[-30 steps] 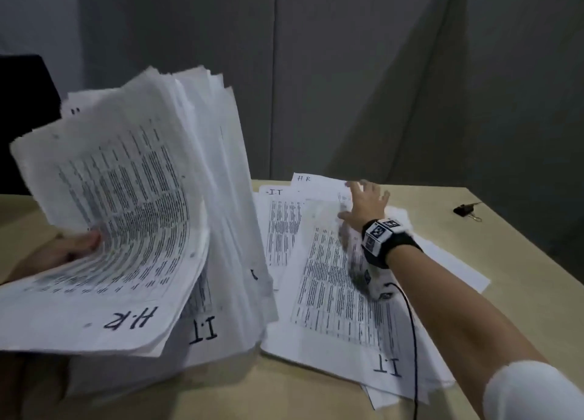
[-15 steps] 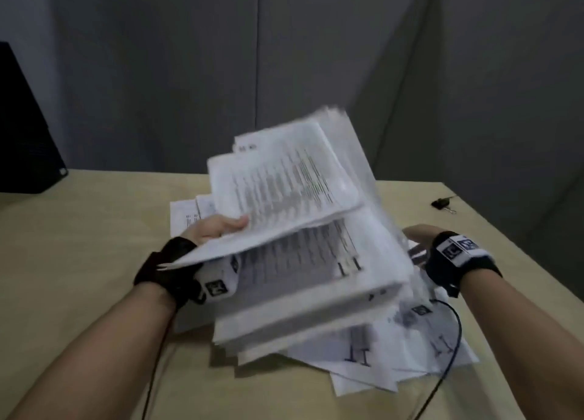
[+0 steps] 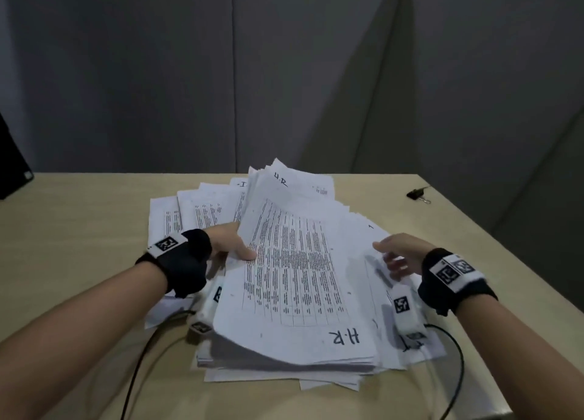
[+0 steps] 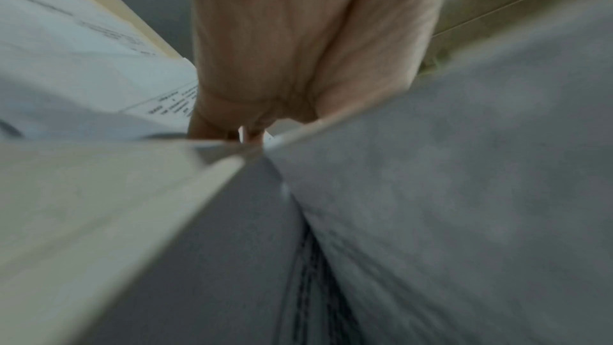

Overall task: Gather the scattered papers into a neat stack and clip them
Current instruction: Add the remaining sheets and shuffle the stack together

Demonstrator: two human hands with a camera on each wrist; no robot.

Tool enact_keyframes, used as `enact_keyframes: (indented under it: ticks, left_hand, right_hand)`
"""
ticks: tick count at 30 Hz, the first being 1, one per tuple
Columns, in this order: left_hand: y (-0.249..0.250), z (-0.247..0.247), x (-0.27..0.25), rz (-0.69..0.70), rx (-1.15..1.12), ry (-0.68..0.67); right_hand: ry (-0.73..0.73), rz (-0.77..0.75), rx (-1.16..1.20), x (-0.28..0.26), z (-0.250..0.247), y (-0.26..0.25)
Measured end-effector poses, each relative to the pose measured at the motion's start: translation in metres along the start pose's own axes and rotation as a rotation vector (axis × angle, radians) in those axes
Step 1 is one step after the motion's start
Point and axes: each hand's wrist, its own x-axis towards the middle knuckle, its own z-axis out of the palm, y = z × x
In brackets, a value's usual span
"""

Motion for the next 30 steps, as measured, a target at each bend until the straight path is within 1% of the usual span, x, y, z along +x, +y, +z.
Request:
enact_keyframes:
  ticks: [3,5,6,7,8,9,10,12,13,14,15,17,18,22,24,27,29,30]
  left_hand:
    - [0.007,0.012,-0.002,0.036,-0.155,-0.024]
    - [0.012,0.018,-0.006,-0.003,-0.168,0.003]
    - [0.005,0.013,0.007,-0.058,-0.170,0.039]
    - [-0.011,0.005,0.034,-0.096,-0.205,0.045]
    - [-0.033,-0.002,0.068,-0.114,-0.279,0.049]
    - [-0.044,-0.006,0.081,-0.137,-0.335,0.047]
    - [-0.046,-0.005,0.081,-0.168,-0.379,0.041]
    - [-0.021,0.012,0.034,-0.251,-0.449,-0.018]
    - [-0.008,0.021,0.014,-0.249,-0.472,-0.066]
    - [0.002,0.029,-0.001,-0.224,-0.503,-0.088]
    - [0.005,0.034,-0.004,-0.205,-0.533,-0.108]
    - [0.007,0.039,-0.002,-0.174,-0.578,-0.123]
    - [0.008,0.041,0.000,-0.168,-0.560,-0.126]
    - [0.010,0.045,0.000,-0.138,-0.392,-0.054]
    - [0.009,0.045,-0.002,-0.049,-0.360,-0.002]
    - [0.010,0.029,-0.005,0.041,-0.450,-0.018]
    - [0.012,0.005,-0.009,0.094,-0.488,0.034]
    - [0.014,-0.007,-0.010,0.114,-0.486,0.075]
  right_hand:
    - [-0.037,-0.051,0.021,-0.001,0.006,-0.001]
    - [-0.042,-0.052,-0.021,-0.002,0.009,-0.003]
    - [-0.044,-0.053,-0.034,-0.003,0.011,-0.005]
    - [-0.024,-0.048,-0.087,0.000,0.011,-0.004]
    - [0.005,-0.059,-0.117,0.001,0.012,-0.005]
    - [0.040,-0.070,-0.174,0.003,0.009,-0.002]
    - [0.076,-0.045,-0.247,0.010,0.004,0.001]
    - [0.093,-0.081,-0.263,0.007,0.004,0.002]
    - [0.095,-0.043,-0.285,0.005,0.001,0.003]
    - [0.094,-0.058,-0.240,0.010,-0.001,0.003]
    - [0.085,-0.045,-0.232,0.005,0.000,0.000]
    - [0.050,-0.041,-0.216,0.012,-0.003,0.003]
    - [0.029,-0.039,-0.209,0.017,-0.003,0.003]
    - [-0.019,-0.137,-0.208,0.004,0.006,-0.001]
    - [-0.083,-0.149,-0.080,0.002,0.004,0.000]
    - [-0.161,-0.147,0.091,0.000,0.002,-0.003]
    - [-0.195,-0.151,0.129,0.003,0.007,-0.010]
    - [-0.183,-0.145,0.142,0.007,0.011,-0.014]
